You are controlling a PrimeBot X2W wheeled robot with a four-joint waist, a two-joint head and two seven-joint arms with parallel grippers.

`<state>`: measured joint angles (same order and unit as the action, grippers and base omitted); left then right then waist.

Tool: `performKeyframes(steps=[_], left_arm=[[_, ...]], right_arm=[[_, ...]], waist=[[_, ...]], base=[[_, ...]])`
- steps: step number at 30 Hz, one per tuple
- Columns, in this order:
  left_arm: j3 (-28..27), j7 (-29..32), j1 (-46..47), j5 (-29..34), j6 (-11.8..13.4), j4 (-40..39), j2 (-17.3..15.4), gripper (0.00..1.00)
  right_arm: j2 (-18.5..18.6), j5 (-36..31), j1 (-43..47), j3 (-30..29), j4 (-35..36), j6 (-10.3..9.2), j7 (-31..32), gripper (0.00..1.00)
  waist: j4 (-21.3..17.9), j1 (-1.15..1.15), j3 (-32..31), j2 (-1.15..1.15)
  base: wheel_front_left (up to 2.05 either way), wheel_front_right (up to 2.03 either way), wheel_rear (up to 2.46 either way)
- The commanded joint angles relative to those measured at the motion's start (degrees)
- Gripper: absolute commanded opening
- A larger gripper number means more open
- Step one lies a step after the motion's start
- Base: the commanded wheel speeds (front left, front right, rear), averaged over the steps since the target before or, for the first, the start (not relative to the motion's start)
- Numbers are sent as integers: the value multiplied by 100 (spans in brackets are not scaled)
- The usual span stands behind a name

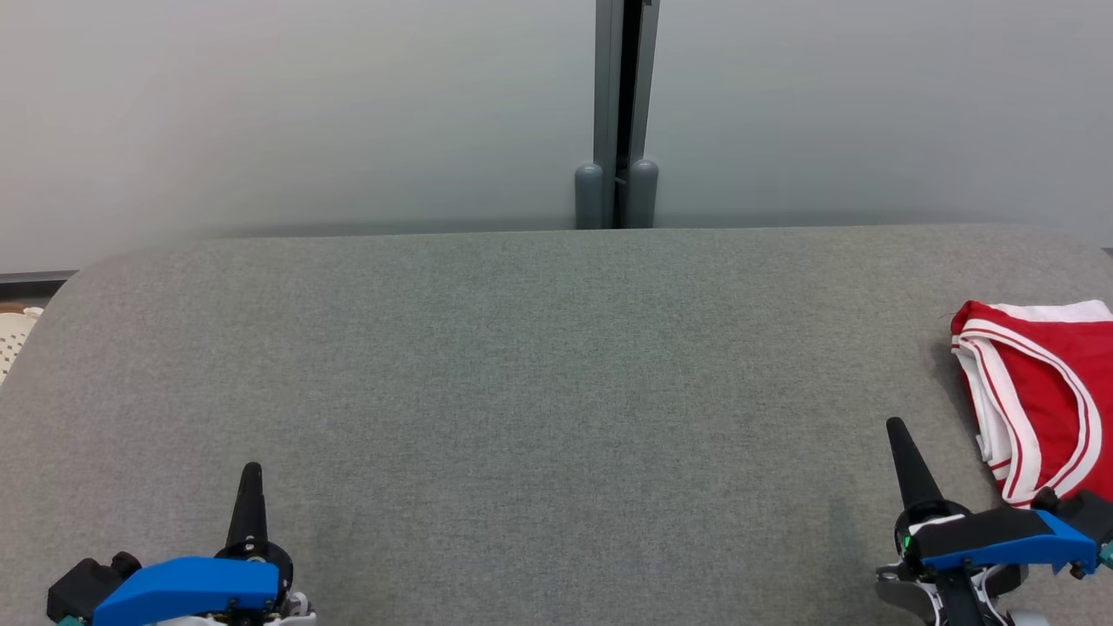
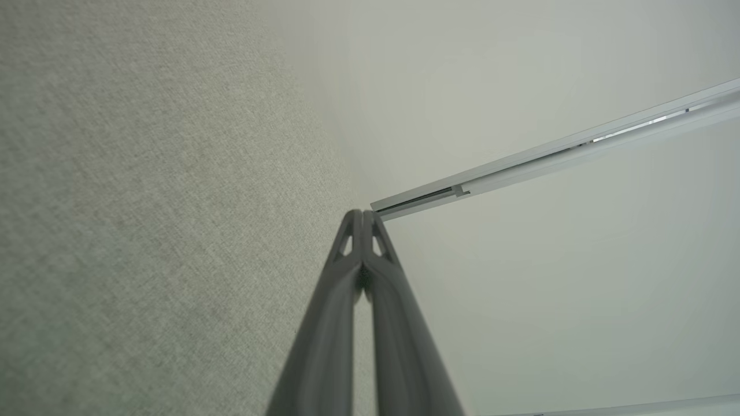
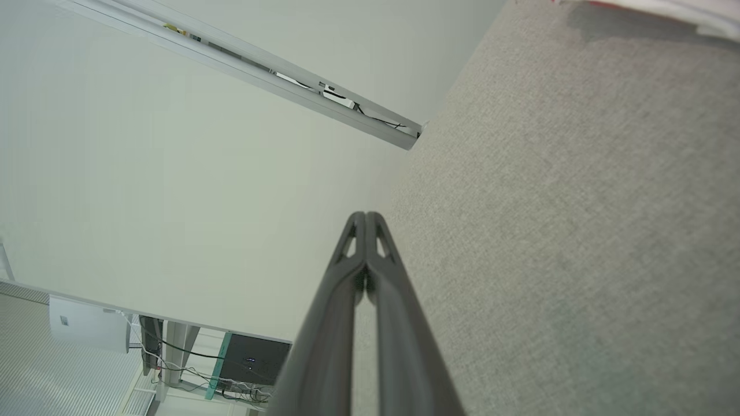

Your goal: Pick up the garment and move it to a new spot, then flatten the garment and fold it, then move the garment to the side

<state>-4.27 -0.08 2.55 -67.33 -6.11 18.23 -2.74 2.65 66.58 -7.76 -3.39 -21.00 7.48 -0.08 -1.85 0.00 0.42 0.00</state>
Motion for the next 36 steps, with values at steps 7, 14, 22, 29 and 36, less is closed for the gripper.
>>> performKeyframes(steps=[7, 14, 22, 29, 36], left_arm=[[-49, 114, 192, -440, -59, -135, -18, 0], [-91, 223, 225, -839, -79, -191, -18, 0], [-131, 326, 274, -1212, -102, -249, -19, 0], [-158, 410, 297, -1520, -120, -293, -19, 0], [-183, 491, 334, -1816, -118, -334, -19, 0]], right_arm=[[26, 451, 55, -64, 179, 2, 121, 0], [28, 866, 82, -119, 288, 2, 221, 0], [30, 1254, 104, -165, 384, 2, 328, 0], [31, 1571, 122, -203, 471, 2, 411, 0], [33, 1870, 137, -236, 542, 2, 493, 0]], waist=[[23, 0, -3, 0], [49, 0, -6, 0], [76, 0, -10, 0], [99, 0, -13, 0], [122, 0, -16, 0]], base=[[0, 0, 0], [0, 0, 0], [0, 0, 0], [0, 0, 0], [0, 0, 0]])
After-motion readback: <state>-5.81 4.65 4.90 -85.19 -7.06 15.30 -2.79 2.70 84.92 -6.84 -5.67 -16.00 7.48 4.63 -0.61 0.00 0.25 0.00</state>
